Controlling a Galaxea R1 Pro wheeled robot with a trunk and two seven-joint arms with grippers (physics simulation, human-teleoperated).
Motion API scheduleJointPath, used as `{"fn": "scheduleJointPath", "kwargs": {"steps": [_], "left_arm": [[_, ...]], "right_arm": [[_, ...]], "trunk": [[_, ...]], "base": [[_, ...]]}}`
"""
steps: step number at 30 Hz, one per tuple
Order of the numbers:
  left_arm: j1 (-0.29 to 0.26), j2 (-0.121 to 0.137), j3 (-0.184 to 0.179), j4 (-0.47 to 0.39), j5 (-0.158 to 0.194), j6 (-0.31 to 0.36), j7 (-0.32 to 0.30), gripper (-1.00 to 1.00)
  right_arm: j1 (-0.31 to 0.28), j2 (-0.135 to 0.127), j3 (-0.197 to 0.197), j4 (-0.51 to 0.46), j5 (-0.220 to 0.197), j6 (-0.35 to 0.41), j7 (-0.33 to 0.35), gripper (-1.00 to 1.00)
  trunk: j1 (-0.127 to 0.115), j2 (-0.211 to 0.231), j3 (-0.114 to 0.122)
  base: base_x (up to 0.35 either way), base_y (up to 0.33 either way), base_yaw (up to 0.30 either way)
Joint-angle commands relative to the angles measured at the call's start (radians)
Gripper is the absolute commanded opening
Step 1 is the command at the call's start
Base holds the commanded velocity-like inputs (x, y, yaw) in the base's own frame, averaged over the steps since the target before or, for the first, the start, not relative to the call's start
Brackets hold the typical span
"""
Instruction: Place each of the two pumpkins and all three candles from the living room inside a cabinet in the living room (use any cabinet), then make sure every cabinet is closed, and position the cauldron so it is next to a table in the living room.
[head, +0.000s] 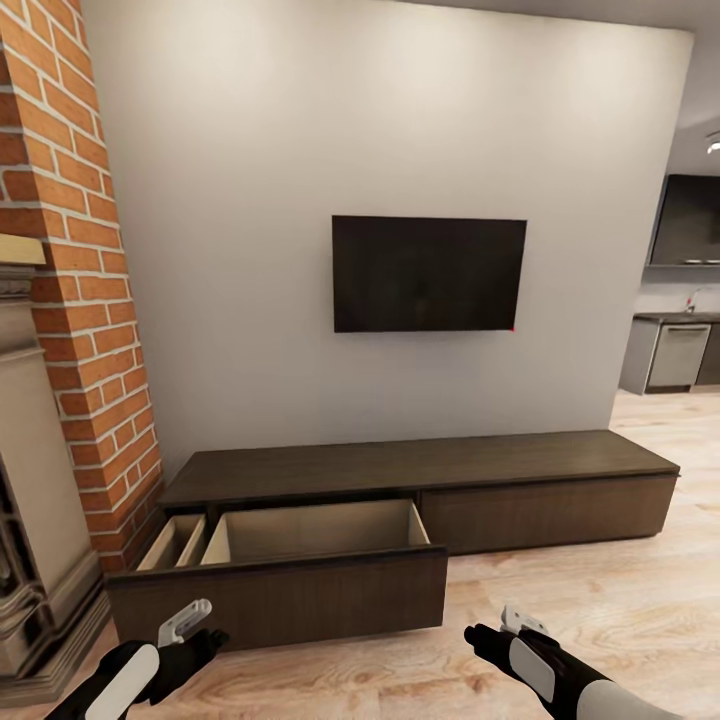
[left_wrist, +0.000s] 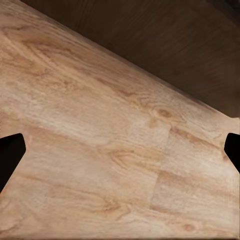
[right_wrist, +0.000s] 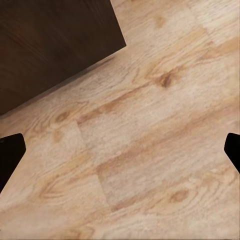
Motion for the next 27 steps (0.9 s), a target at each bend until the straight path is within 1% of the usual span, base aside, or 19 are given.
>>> {"fn": "scheduleJointPath", "kwargs": {"steps": [1, 14, 18, 27], "left_arm": [[-0.001, 0.001, -0.005, -0.001, 0.011, 0.001, 0.01, 1.0], [0.0, 0.0, -0.005, 0.01, 0.011, 0.003, 0.01, 1.0], [0.0, 0.0, -0.005, 0.011, 0.011, 0.003, 0.01, 1.0], [0.0, 0.0, -0.006, 0.011, 0.01, 0.003, 0.01, 1.0]], "right_arm": [[0.0, -0.001, 0.007, -0.003, -0.007, 0.004, -0.008, 1.0], [0.0, -0.001, 0.007, -0.003, -0.007, 0.004, -0.008, 1.0], [0.0, -0.001, 0.007, -0.004, -0.007, 0.004, -0.008, 1.0], [0.0, -0.001, 0.007, -0.005, -0.008, 0.001, -0.008, 1.0]], "trunk": [[-0.004, 0.007, 0.0], [-0.054, 0.098, 0.019], [-0.069, 0.126, 0.025], [-0.104, 0.189, 0.04]], "base": [[0.0, 0.0, 0.0], [-0.015, 0.0, 0.0], [-0.217, 0.0, 0.0], [-0.294, 0.056, 0.0]]}}
